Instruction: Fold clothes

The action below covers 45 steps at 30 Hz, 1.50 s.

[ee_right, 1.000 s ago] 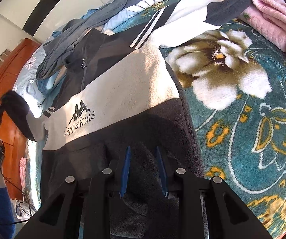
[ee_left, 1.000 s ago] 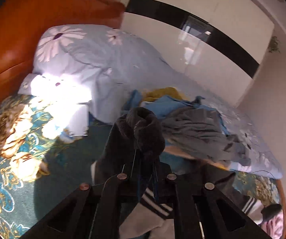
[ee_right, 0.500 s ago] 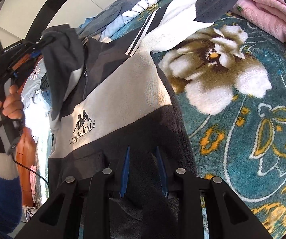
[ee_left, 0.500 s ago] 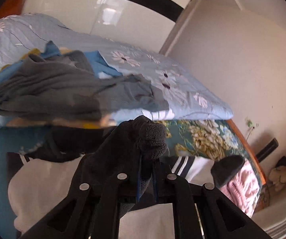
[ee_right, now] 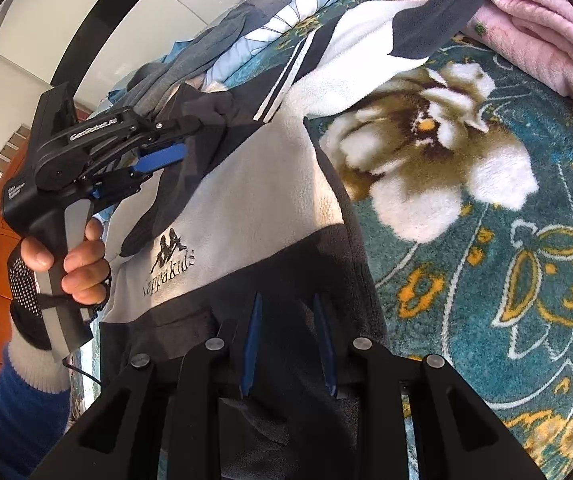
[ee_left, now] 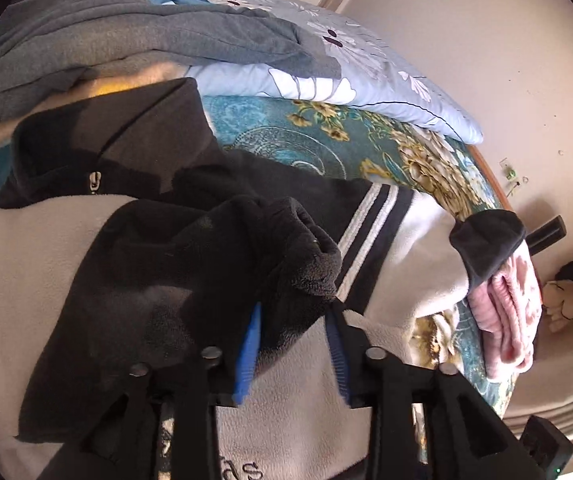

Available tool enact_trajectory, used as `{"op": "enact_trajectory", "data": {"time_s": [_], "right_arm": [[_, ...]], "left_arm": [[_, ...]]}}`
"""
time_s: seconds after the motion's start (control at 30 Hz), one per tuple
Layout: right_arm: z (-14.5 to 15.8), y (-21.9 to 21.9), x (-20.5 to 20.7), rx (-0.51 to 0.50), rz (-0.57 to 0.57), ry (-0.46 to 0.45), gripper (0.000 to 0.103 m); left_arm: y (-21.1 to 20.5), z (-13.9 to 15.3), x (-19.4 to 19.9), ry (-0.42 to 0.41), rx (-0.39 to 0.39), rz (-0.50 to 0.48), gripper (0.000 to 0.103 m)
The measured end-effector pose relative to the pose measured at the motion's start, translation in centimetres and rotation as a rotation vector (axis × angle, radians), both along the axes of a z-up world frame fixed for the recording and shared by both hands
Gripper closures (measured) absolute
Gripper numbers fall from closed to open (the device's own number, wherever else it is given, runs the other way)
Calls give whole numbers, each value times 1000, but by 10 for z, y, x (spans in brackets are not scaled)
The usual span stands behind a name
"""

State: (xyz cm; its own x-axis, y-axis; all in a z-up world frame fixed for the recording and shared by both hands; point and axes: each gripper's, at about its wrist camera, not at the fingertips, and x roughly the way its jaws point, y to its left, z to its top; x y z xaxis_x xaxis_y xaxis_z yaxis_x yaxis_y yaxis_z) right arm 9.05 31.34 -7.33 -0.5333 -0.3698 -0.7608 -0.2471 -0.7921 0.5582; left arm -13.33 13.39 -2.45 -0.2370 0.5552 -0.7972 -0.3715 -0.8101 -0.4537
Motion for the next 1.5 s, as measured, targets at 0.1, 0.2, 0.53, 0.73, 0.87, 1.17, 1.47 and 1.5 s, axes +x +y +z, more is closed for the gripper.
{"op": "enact_trajectory", "data": {"time_s": [0.1, 0.2, 0.53, 0.73, 0.87, 1.17, 1.47, 1.5], "right_arm": [[11, 3, -16, -15, 2, 34, 75], [20, 4, -46, -40, 24, 79, 75], [-2, 7, -153, -140, -2, 49, 74], [-17, 12, -170, -214, -57, 10, 69], [-21, 17, -171, -241, -92, -3, 68], [-11, 8, -175, -173, -84, 2, 82], [-17, 17, -158, -136, -85, -24, 84], [-15, 18, -157, -148, -81, -16, 81]], "left_arm": [[-27, 18, 10, 26, 40, 12, 46], [-74, 28, 12, 92, -12, 136, 41], [-203, -1, 16, 6, -57, 437, 40], [-203, -16, 18, -20, -95, 432, 40], [-200, -21, 19, -26, -104, 435, 40], [-201, -24, 23, -34, -115, 441, 40], [-202, -28, 25, -54, -93, 449, 40], [-201, -28, 25, -50, -99, 446, 40]]}}
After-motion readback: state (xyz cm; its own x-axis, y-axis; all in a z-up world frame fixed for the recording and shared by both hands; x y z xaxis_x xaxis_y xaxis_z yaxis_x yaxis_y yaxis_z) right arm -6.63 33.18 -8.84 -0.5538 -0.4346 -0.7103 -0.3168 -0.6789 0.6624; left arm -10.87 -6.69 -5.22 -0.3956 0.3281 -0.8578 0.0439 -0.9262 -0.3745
